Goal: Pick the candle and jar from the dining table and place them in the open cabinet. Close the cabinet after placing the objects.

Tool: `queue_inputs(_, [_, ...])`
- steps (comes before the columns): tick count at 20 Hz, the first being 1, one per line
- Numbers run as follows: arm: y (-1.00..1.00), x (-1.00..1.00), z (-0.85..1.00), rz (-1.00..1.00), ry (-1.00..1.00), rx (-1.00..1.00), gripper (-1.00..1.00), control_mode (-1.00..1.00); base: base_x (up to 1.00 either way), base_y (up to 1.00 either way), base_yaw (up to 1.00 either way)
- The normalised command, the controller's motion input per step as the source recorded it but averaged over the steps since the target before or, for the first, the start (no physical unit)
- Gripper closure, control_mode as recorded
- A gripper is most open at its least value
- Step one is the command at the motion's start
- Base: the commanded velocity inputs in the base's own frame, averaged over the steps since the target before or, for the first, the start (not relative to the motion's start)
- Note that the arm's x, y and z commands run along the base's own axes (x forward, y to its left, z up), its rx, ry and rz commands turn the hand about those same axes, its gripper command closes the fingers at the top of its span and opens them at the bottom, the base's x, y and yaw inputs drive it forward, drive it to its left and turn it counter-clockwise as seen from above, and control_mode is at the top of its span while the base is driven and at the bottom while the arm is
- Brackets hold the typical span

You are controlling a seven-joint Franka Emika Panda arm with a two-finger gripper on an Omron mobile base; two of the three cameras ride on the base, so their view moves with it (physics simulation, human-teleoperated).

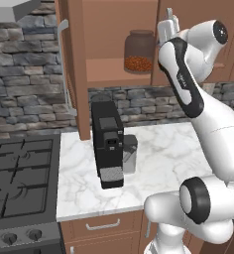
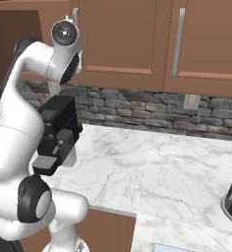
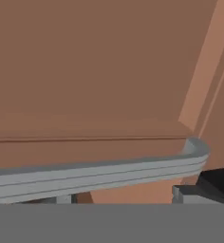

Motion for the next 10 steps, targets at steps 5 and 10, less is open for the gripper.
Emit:
queue_inputs(5, [0.08, 0.68, -0.19, -0.15, 0.13, -0.09, -1.0, -1.0, 0.0, 0.0, 0.0])
queue_inputs(10, [-0.01, -0.31, 0.15, 0.0, 0.0, 0.0, -1.0, -1.0, 0.0, 0.0, 0.0])
